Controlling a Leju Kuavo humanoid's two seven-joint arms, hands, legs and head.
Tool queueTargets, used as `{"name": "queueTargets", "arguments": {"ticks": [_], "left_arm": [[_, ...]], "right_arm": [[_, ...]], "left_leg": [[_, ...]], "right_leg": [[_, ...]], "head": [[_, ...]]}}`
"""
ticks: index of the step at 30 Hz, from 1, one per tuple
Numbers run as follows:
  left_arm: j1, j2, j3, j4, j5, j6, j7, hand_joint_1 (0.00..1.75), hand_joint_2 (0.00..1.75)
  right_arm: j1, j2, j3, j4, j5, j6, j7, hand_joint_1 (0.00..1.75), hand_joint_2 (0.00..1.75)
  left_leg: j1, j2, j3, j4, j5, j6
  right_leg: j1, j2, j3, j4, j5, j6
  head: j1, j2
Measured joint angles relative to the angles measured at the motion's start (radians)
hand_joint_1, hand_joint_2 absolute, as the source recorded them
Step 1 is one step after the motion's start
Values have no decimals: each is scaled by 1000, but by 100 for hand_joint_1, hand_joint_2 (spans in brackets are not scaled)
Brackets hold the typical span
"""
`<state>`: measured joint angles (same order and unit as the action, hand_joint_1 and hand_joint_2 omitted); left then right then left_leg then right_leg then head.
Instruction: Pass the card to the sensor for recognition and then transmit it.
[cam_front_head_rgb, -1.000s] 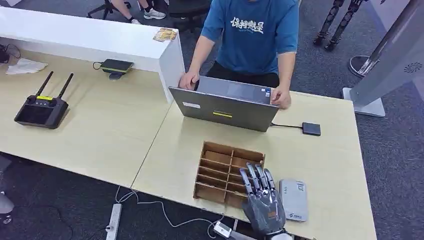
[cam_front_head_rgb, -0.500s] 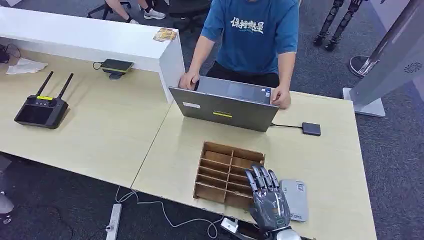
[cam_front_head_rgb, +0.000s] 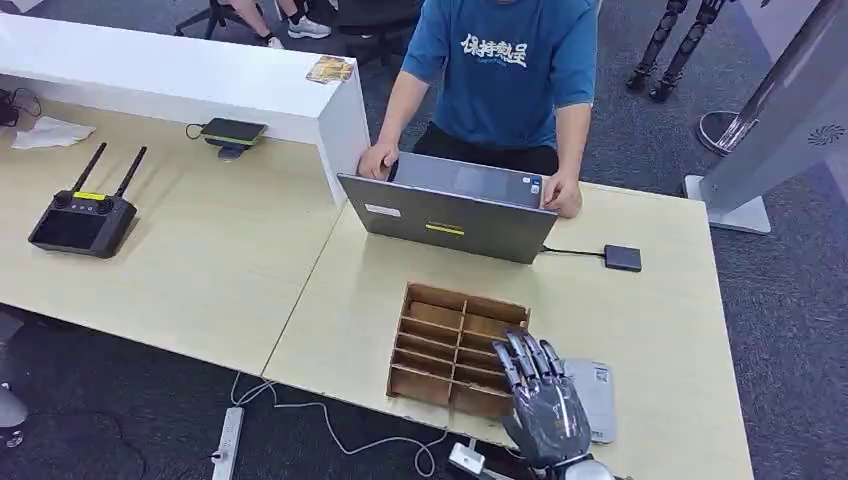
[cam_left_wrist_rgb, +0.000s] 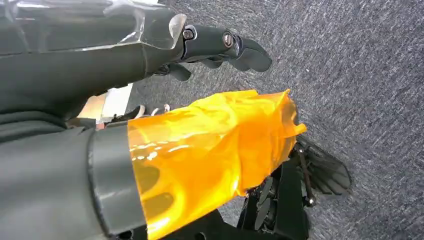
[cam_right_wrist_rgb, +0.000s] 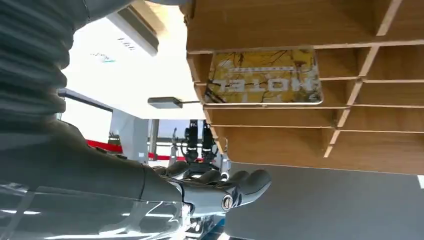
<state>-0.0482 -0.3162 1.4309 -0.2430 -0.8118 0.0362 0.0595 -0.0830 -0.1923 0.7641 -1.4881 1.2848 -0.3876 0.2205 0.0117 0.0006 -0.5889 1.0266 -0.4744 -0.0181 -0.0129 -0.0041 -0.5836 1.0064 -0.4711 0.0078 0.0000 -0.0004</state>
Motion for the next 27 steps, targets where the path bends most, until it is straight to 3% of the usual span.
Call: {"name": "queueTargets", "arguments": {"ticks": [17, 27], "left_arm": [[0, 0, 1, 0, 3, -3, 0, 0, 0], [2, 0, 18, 0, 14, -3, 0, 0, 0]], "right_arm": [[-32, -2, 23, 6, -33, 43, 13, 0, 175], [-19, -26, 25, -29, -56, 50, 67, 0, 175]], "left_leg": [[0, 0, 0, 0, 0, 0], [0, 0, 0, 0, 0, 0]], "right_leg": [[0, 0, 0, 0, 0, 0], [0, 0, 0, 0, 0, 0]], "head": [[0, 0], [0, 0]]}}
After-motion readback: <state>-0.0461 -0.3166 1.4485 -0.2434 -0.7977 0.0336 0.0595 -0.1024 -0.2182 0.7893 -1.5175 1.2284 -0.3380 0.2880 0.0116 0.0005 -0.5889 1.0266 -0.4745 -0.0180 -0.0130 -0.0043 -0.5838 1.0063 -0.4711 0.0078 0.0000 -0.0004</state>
